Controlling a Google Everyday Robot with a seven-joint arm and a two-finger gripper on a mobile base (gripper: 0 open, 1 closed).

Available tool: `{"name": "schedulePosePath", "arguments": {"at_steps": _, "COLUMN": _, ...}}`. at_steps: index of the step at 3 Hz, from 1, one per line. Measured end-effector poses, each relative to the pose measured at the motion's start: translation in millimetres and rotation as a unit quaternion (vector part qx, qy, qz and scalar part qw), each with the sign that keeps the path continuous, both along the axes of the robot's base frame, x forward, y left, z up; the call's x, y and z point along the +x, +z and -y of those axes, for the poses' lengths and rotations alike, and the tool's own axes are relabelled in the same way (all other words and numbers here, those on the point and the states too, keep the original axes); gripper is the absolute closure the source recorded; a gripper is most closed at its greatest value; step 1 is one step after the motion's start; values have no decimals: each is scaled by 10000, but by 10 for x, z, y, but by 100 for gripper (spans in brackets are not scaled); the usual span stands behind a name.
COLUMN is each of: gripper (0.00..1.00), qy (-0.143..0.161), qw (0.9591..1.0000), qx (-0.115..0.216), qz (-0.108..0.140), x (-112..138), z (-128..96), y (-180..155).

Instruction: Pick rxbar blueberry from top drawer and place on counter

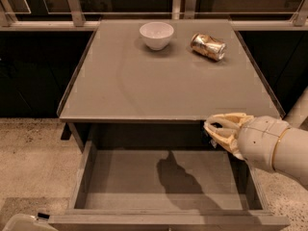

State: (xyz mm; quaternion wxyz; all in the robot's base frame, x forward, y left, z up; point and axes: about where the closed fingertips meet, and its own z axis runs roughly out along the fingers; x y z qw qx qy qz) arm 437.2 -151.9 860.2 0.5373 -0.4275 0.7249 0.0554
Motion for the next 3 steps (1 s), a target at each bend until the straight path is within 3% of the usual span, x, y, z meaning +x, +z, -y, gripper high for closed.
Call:
{"name": "schedulePosePath", "arguments": {"at_steps": 1, "gripper": 100, "qy": -9, "qw": 9996, "qx": -86, "qz": 263, "x": 12, "z": -15, "y": 222}}
{"name": "schedulePosePath", "arguments": {"at_steps": 3, "gripper": 100, "qy": 123, "qw": 9969, "qx": -349, "qz": 695, "x": 421, "z": -180, "y": 741}}
